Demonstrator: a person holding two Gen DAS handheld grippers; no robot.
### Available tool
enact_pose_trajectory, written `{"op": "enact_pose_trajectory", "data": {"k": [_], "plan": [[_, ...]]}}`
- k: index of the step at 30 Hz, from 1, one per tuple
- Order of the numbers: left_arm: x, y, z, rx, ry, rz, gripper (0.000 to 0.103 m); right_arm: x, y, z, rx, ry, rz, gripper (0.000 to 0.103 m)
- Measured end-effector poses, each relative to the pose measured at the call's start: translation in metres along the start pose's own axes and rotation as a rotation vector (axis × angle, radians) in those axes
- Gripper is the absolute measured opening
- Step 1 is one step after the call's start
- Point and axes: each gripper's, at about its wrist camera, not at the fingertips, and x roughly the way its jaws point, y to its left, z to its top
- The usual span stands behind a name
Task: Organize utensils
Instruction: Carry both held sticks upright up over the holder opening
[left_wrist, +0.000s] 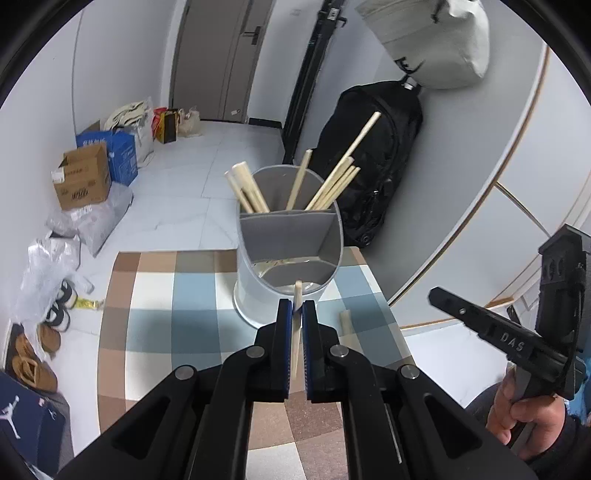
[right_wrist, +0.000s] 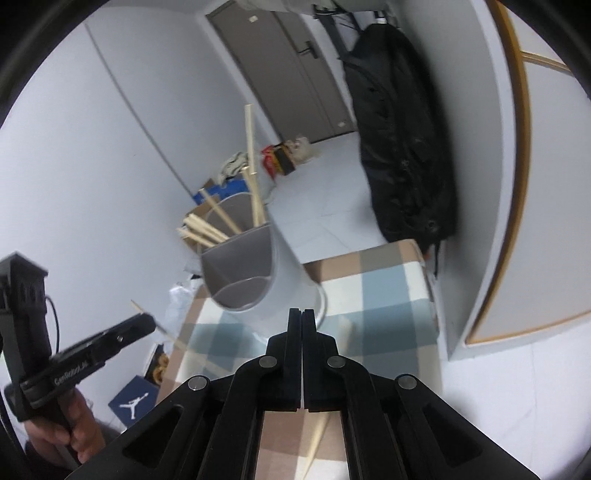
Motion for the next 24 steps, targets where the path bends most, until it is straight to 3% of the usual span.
{"op": "enact_pose_trajectory", "data": {"k": [3, 6, 10, 12, 15, 20, 24], "plan": [[-0.001, -0.001, 0.001, 0.007, -0.001, 0.0, 0.001, 0.006, -0.005, -0.001, 0.011, 0.027, 0.007, 0.0], [-0.002, 0.0, 0.0, 0.002, -0.006, 0.001, 0.001, 0.035, -0.023, -0.001, 0.051, 0.151, -0.006, 0.002], [-0.006, -0.001, -0.001, 0.009, -0.01, -0.006, 0.001, 0.074, -0.051, -0.004, 0.099, 0.262, -0.111, 0.005], [-0.008, -0.002, -0.001, 0.019, -0.013, -0.01, 0.001, 0.094, -0.065, -0.003, 0.121, 0.315, -0.163, 0.014], [-0.008, -0.001, 0.0, 0.025, -0.009, -0.016, 0.001, 0.118, -0.074, -0.004, 0.119, 0.383, -0.185, 0.018], [-0.01, 0.001, 0.0, 0.024, -0.012, -0.028, 0.001, 0.139, -0.072, -0.005, 0.085, 0.431, -0.246, 0.023], [-0.01, 0.003, 0.0, 0.021, -0.012, -0.039, 0.001, 0.148, -0.052, -0.011, -0.055, 0.398, -0.33, 0.023]]}}
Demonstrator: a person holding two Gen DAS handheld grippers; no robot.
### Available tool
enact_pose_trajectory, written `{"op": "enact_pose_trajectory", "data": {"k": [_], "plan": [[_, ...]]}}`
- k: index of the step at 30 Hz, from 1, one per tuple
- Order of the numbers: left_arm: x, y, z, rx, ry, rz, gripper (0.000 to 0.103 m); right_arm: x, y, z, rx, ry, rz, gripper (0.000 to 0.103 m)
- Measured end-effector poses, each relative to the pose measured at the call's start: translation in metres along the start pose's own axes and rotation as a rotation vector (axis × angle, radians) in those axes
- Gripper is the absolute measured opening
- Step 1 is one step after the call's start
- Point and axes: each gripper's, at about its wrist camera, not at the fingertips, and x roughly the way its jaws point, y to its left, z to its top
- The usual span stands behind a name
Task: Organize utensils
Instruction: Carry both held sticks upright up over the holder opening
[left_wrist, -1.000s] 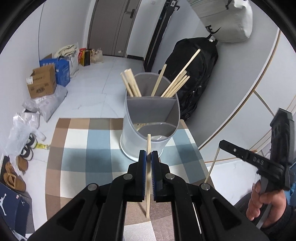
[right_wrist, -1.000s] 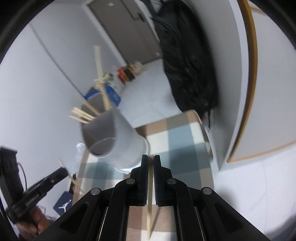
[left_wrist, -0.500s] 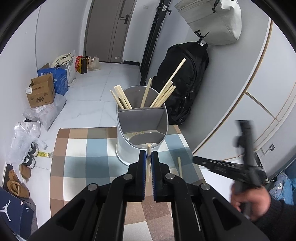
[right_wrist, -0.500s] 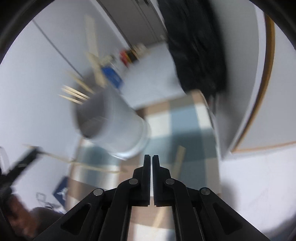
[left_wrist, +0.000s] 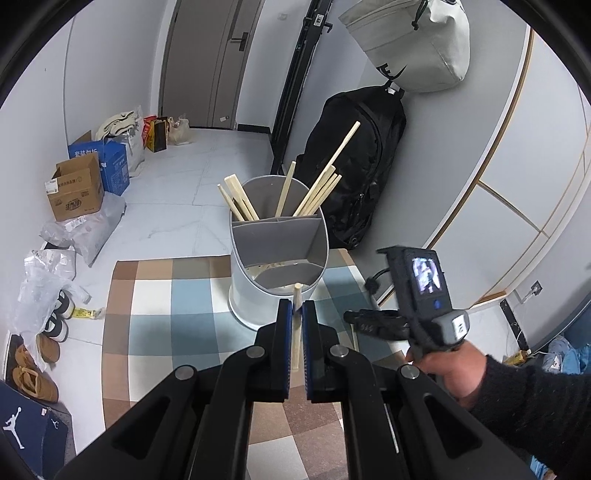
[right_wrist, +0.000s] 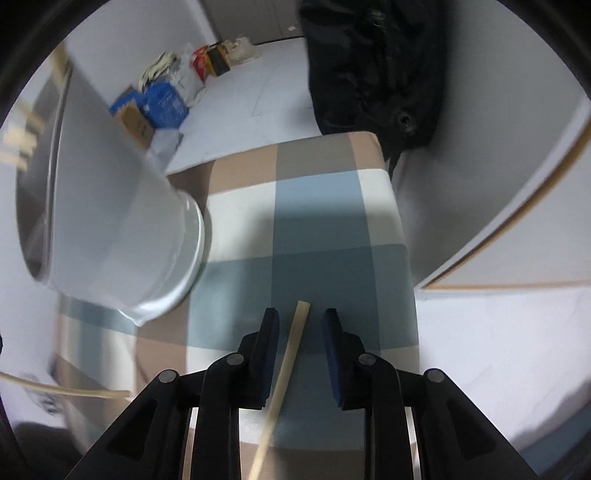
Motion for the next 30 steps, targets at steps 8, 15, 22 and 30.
{"op": "enact_pose_trajectory", "data": {"k": [8, 15, 22, 30], "plan": [[-0.004, 0.003, 0.0, 0.0, -0.003, 0.009, 0.001, 0.0, -0.01, -0.007, 0.028, -0.051, -0.003, 0.005], [-0.012, -0.003, 0.004, 0.02, -0.02, 0.02, 0.001, -0.048, -0.032, -0.005, 0.144, -0.161, 0.158, 0.005], [-0.024, -0.017, 0.017, 0.05, -0.044, 0.021, 0.001, -0.116, -0.029, -0.011, 0.168, -0.342, 0.311, 0.006], [-0.044, -0.029, 0.044, 0.079, -0.088, 0.016, 0.001, -0.189, -0.003, 0.013, 0.107, -0.563, 0.416, 0.006]]}}
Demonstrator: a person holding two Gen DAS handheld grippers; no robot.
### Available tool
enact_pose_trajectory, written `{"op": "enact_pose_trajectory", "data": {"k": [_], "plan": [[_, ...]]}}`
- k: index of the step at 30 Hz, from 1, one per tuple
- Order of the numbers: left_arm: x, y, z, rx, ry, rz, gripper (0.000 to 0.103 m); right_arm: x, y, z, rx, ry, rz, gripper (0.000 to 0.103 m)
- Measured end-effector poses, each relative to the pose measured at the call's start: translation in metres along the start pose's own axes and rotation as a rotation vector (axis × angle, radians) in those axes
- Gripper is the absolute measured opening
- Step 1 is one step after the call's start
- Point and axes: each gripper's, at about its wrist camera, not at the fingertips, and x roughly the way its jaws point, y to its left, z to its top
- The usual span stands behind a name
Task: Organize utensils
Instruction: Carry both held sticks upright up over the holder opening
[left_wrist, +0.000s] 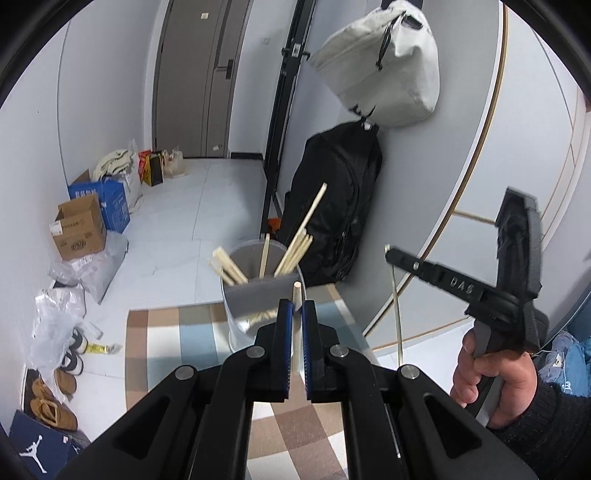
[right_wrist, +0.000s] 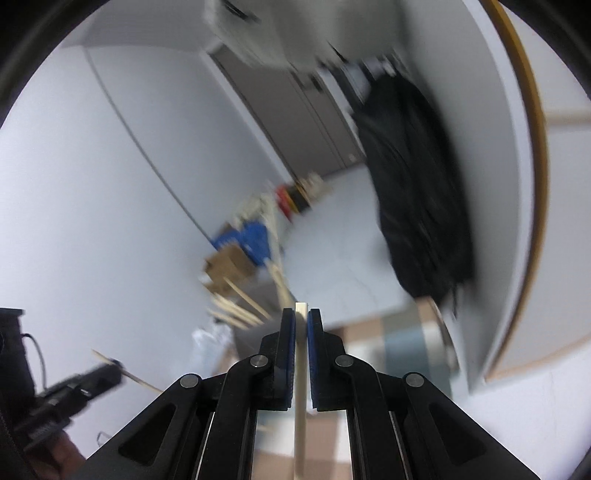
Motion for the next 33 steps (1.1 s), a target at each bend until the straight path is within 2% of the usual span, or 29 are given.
{"op": "enact_pose_trajectory", "data": {"k": [3, 9, 15, 22, 33], "plan": [[-0.005, 0.0, 0.017, 0.009, -0.024, -0.002, 0.001, -0.006, 0.023, 0.028, -0.051, -0.08, 0.044, 0.006], [-0.005, 0.005, 0.048, 0.04, -0.061, 0.024, 0.001, 0.01, 0.052, 0.074, -0.102, -0.16, 0.071, 0.006], [0.003, 0.017, 0.073, 0.052, -0.081, 0.047, 0.001, 0.035, 0.068, 0.105, -0.104, -0.218, 0.083, 0.006], [0.017, 0.029, 0.081, 0.073, -0.085, 0.074, 0.001, 0.064, 0.075, 0.118, -0.111, -0.295, 0.045, 0.006], [0.052, 0.049, 0.078, 0.071, -0.047, 0.048, 0.001, 0.109, 0.086, 0.103, -0.149, -0.363, -0.122, 0.006]]}}
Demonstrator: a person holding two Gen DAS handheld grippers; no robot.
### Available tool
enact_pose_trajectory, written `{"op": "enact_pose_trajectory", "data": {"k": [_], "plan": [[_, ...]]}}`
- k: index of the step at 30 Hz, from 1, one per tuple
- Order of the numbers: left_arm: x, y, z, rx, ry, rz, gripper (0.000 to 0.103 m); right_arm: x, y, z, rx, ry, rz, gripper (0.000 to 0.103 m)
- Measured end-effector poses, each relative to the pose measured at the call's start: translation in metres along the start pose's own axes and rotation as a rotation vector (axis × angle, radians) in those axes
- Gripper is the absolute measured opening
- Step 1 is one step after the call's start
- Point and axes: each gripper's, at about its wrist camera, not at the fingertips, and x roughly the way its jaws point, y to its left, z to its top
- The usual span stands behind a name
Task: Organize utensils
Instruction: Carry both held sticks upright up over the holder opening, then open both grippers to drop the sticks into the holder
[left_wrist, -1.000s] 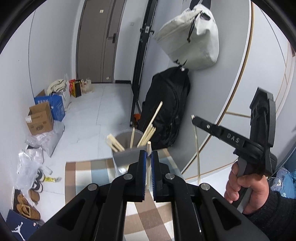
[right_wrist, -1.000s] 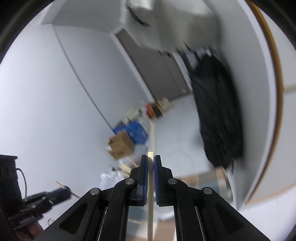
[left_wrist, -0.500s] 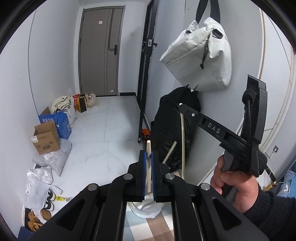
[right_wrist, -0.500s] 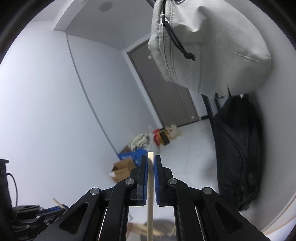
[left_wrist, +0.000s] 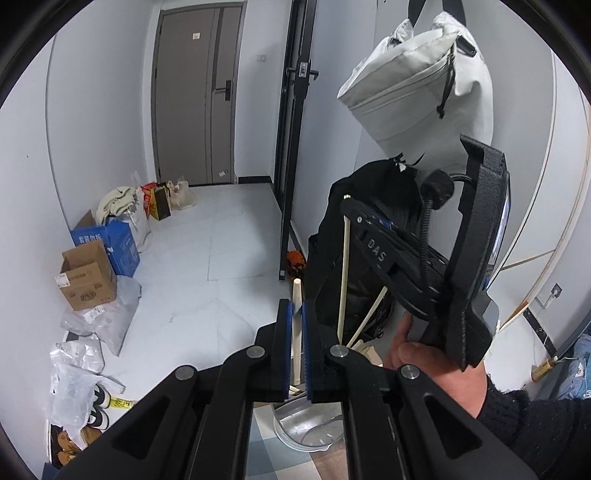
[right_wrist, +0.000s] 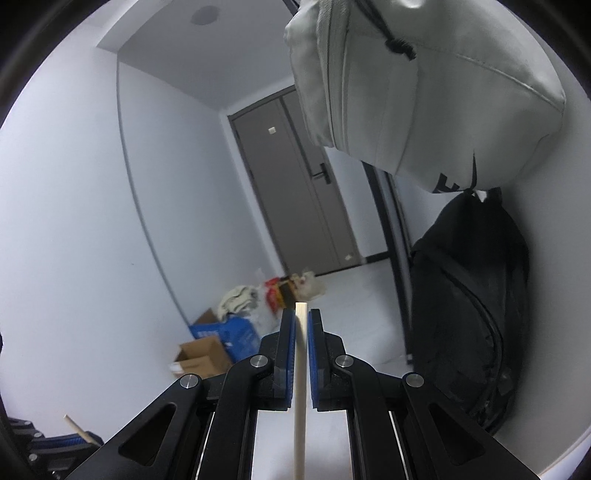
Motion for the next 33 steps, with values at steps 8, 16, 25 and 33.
{"op": "enact_pose_trajectory", "data": {"k": [8, 16, 25, 33], "plan": [[0.015, 0.012, -0.006, -0.024, 0.008, -0.027, 0.001, 0.006, 0.017, -0.019, -0.079, -0.055, -0.032, 0.006], [0.02, 0.01, -0.009, -0.009, 0.008, -0.042, 0.001, 0.003, 0.018, -0.038, -0.105, -0.066, -0.031, 0.006], [0.029, 0.008, -0.014, -0.004, 0.019, -0.063, 0.001, -0.017, 0.007, -0.056, -0.135, -0.02, 0.026, 0.005], [0.034, 0.004, -0.023, 0.017, 0.035, -0.07, 0.001, -0.041, -0.005, -0.07, -0.176, 0.017, 0.076, 0.005]]}}
